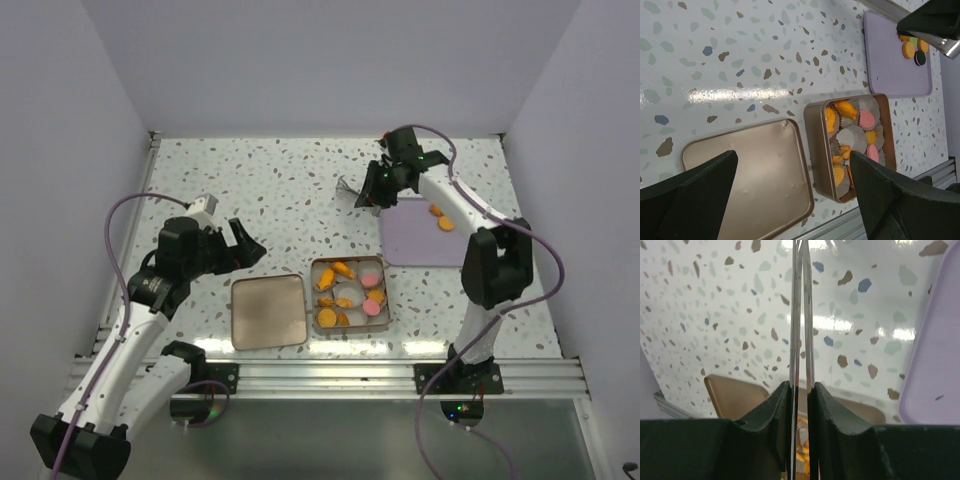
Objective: Pack the cookies
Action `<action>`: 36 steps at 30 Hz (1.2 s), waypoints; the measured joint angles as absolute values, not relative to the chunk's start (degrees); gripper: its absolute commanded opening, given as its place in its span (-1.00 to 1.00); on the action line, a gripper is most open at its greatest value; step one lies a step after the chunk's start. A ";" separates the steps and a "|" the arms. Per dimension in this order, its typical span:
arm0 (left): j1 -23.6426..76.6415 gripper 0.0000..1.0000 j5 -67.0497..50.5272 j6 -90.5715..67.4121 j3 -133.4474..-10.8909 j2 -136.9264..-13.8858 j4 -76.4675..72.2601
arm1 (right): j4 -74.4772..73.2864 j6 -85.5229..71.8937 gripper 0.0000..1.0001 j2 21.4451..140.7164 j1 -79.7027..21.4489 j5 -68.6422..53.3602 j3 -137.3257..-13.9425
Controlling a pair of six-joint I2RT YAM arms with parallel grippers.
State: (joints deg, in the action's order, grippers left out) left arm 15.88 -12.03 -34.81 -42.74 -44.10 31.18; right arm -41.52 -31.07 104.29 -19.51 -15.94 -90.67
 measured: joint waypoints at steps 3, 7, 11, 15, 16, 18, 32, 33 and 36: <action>15.88 1.00 -11.73 -34.68 -42.85 -44.88 31.22 | -40.62 -31.00 -0.50 112.29 -19.51 -15.55 -94.91; 15.88 1.00 -11.57 -34.26 -42.85 -46.26 31.00 | -39.57 -30.52 -0.31 119.35 -19.88 -14.02 -99.57; 15.88 1.00 -11.77 -33.58 -42.85 -49.47 30.15 | -40.12 -29.85 -0.14 124.79 -20.25 -10.96 -103.26; 15.88 1.00 -12.38 -33.43 -42.68 -53.91 27.66 | -41.43 -29.12 0.04 130.23 -20.45 -8.56 -104.90; 15.88 1.00 -12.62 -33.45 -42.57 -54.85 26.94 | -41.69 -29.06 0.07 130.47 -20.40 -8.69 -105.45; 15.88 1.00 -13.15 -33.52 -42.50 -56.58 25.41 | -41.71 -28.84 0.15 130.56 -20.40 -7.42 -105.86; 15.90 1.00 -12.86 -33.28 -42.50 -61.39 22.00 | -47.27 -26.98 0.91 131.31 -20.93 -4.43 -108.99; 15.97 1.00 -12.60 -33.28 -42.50 -61.39 22.02 | -47.70 -26.92 0.92 131.26 -20.93 -4.19 -108.99; 16.75 1.00 -11.77 -33.32 -42.48 -61.39 22.13 | -50.09 -26.70 0.92 130.91 -20.93 -3.51 -108.97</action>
State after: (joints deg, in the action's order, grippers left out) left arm 16.75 -11.77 -33.32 -42.48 -61.39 22.13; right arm -50.09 -26.70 130.91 -20.93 -3.51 -108.97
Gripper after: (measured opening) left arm 0.997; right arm 0.954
